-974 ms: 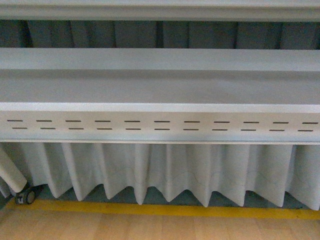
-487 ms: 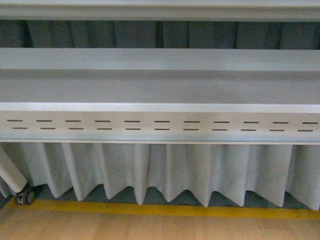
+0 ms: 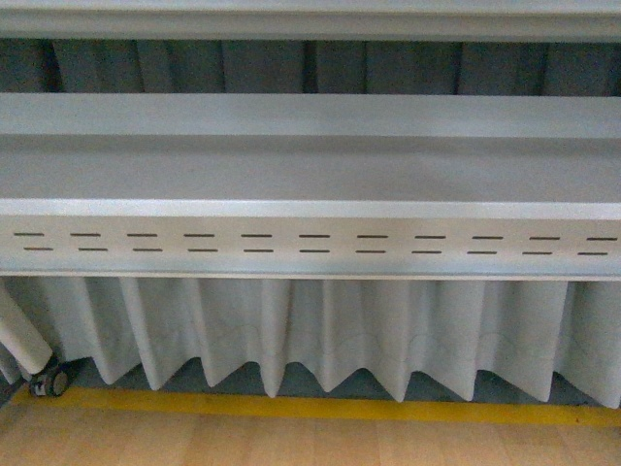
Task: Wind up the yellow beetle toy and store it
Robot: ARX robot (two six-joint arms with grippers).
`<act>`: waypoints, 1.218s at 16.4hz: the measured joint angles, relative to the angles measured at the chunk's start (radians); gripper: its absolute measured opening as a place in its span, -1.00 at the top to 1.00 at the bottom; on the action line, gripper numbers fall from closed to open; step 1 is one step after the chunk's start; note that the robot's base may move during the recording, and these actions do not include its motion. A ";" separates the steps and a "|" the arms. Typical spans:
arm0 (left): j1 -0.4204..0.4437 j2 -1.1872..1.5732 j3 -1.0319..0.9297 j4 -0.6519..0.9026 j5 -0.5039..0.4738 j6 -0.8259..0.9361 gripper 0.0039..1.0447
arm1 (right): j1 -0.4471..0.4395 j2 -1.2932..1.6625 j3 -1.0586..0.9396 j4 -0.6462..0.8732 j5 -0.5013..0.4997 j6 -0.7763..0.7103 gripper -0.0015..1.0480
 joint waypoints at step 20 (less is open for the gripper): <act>0.000 0.000 0.000 0.000 0.000 0.000 -0.88 | 0.000 0.000 0.000 0.001 0.000 0.000 -0.87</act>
